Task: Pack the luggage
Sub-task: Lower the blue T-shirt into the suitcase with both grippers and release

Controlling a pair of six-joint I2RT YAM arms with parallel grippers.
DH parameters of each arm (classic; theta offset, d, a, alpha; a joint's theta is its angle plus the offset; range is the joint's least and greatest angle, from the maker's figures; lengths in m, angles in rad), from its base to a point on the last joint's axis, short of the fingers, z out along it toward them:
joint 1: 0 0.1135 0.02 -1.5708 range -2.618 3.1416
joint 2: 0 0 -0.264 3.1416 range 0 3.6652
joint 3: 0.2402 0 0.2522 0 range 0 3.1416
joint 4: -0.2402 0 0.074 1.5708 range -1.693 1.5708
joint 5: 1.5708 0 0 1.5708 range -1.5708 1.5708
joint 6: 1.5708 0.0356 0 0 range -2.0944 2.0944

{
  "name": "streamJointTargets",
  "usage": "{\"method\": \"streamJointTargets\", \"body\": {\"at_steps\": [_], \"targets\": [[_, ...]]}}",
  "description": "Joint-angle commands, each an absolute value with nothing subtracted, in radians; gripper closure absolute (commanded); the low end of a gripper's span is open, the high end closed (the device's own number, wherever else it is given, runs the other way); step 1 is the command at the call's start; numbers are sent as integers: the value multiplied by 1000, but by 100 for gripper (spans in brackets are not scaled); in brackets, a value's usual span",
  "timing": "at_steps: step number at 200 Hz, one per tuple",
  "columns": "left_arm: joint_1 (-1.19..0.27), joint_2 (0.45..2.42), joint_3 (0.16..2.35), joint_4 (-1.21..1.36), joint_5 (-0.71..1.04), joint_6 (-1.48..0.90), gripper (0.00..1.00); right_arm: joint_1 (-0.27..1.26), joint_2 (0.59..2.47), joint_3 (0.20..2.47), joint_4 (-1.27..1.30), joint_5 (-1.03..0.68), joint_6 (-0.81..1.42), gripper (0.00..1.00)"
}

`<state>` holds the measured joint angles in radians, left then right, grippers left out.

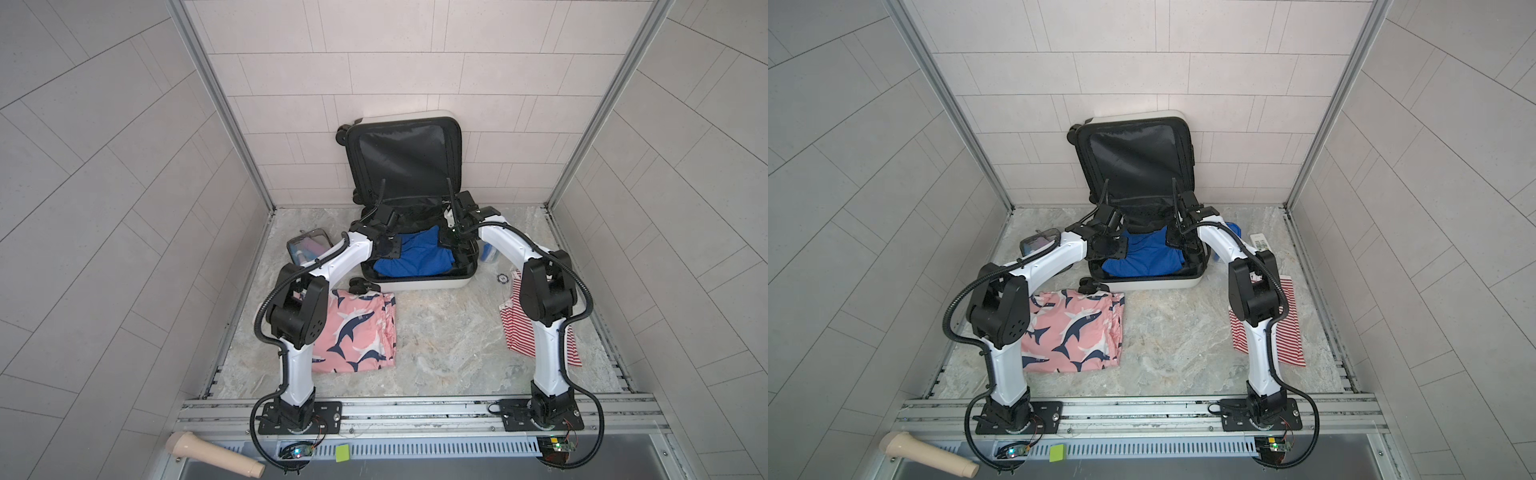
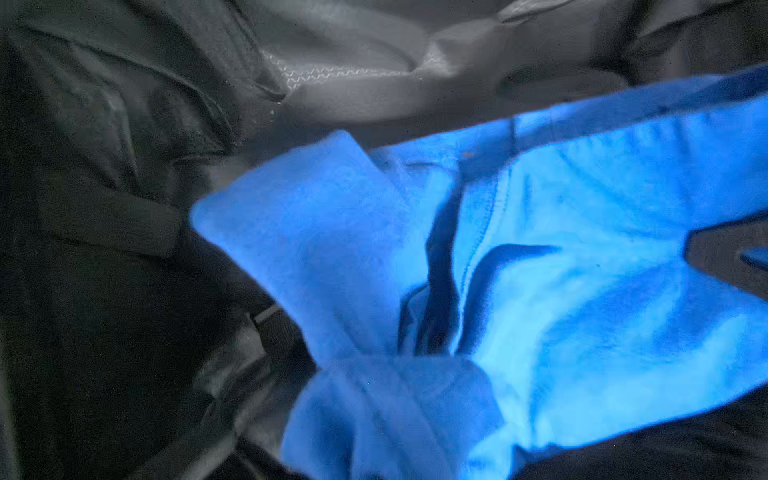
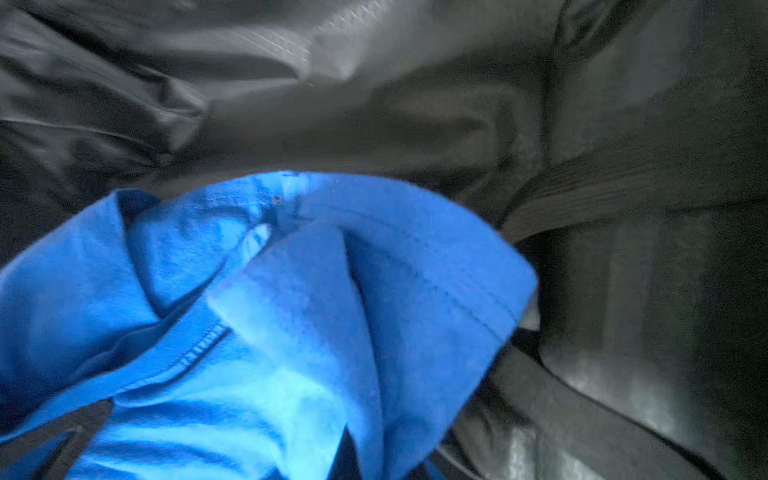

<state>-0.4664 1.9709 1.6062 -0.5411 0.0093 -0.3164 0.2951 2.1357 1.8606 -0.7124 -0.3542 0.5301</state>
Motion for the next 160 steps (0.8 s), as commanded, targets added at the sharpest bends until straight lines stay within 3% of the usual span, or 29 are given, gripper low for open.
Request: {"method": "streamJointTargets", "body": {"at_steps": [1, 22, 73, 96, 124, 160], "targets": [[-449, 2010, 1669, -602, -44, -318, 100, 291, 2161, 1908, -742, -316, 508, 85], [-439, 2053, 1712, -649, -49, -331, 100, 295, 2171, 1925, -753, -284, 496, 67], [-434, 2104, 1741, -689, -70, -336, 92, 295, 2161, 1950, -770, -253, 478, 46], [-434, 2105, 1741, -690, -81, -336, 91, 294, 2144, 1954, -773, -233, 474, 41], [-432, 2110, 1743, -695, -95, -337, 100, 295, 2129, 1964, -785, -204, 469, 35], [-425, 2112, 1742, -699, -99, -340, 100, 291, 2104, 1973, -795, -189, 465, 34]]}}
